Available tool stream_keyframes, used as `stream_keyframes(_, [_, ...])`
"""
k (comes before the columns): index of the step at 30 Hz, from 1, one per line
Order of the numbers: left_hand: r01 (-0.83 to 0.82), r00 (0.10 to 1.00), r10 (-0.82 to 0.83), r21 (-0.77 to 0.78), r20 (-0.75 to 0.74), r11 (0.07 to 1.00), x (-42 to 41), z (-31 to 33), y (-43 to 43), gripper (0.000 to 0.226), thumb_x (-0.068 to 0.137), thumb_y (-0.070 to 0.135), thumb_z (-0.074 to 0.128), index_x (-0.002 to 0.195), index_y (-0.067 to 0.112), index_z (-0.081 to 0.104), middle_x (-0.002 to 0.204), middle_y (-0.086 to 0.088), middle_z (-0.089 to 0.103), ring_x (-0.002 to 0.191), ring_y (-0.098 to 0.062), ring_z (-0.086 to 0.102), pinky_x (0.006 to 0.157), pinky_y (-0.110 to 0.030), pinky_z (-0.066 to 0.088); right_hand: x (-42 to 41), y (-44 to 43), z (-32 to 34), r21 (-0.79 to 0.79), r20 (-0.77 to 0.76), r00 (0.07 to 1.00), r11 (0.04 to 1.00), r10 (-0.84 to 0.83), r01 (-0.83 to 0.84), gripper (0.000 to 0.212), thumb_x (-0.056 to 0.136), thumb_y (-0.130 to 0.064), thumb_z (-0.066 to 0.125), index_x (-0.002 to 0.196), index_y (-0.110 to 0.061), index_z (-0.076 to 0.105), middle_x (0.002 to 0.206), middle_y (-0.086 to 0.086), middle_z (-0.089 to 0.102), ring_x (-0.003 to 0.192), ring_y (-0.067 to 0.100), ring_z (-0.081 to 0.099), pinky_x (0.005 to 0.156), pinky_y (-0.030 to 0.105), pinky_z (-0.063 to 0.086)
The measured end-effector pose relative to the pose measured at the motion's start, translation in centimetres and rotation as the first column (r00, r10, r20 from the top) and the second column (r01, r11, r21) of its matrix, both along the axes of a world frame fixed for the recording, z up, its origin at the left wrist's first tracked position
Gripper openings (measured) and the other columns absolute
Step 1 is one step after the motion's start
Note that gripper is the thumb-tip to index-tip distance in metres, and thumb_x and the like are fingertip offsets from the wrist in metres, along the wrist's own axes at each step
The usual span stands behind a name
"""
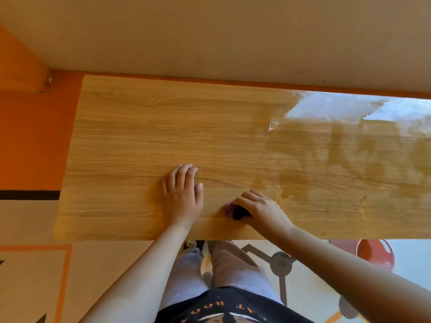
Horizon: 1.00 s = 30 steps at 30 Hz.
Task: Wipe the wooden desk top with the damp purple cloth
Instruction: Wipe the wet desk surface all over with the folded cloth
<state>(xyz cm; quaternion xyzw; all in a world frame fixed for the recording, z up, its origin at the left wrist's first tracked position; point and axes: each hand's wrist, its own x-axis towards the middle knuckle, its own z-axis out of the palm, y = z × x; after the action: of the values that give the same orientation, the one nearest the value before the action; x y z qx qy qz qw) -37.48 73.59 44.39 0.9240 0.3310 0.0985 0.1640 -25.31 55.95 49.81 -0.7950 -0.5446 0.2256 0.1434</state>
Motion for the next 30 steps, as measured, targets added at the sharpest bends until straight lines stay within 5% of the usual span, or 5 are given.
stream_keyframes(10, [0.015, 0.999, -0.015, 0.001, -0.037, 1.000, -0.3, -0.2, 0.1, 0.037, 0.092, 0.030, 0.049, 0.125, 0.016, 0.055, 0.135, -0.004, 0.052, 0.128, -0.026, 0.042, 0.102, -0.050, 0.036, 6.5, 6.6, 0.0, 0.071, 0.098, 0.938, 0.942, -0.333, 0.327, 0.026, 0.082, -0.020, 0.069, 0.107, -0.011, 0.065, 0.104, 0.008, 0.064, 0.096, 0.029, 0.060, 0.075, 0.037, 0.050])
stream_keyframes(23, [0.024, 0.999, -0.024, -0.003, -0.033, 1.000, -0.4, -0.2, 0.2, 0.039, 0.091, 0.033, 0.045, 0.125, 0.016, 0.055, 0.135, -0.005, 0.052, 0.127, -0.027, 0.041, 0.101, -0.047, 0.033, -7.5, -3.2, 0.0, -0.056, 0.008, 0.936, 0.934, -0.353, 0.353, 0.027, 0.073, -0.021, 0.077, 0.096, -0.018, 0.064, 0.089, -0.001, 0.063, 0.080, 0.022, 0.061, 0.065, 0.026, 0.045])
stream_keyframes(30, [0.030, 0.998, -0.030, 0.000, -0.058, 1.000, -0.4, -0.3, 0.2, 0.040, 0.091, 0.033, 0.045, 0.126, 0.016, 0.054, 0.137, -0.004, 0.050, 0.128, -0.029, 0.041, 0.102, -0.048, 0.033, -9.3, 1.8, 0.3, -0.031, -0.037, 0.738, 0.739, -0.673, 0.673, 0.025, 0.084, -0.032, 0.067, 0.093, -0.010, 0.057, 0.093, 0.004, 0.062, 0.080, 0.024, 0.057, 0.064, 0.035, 0.046])
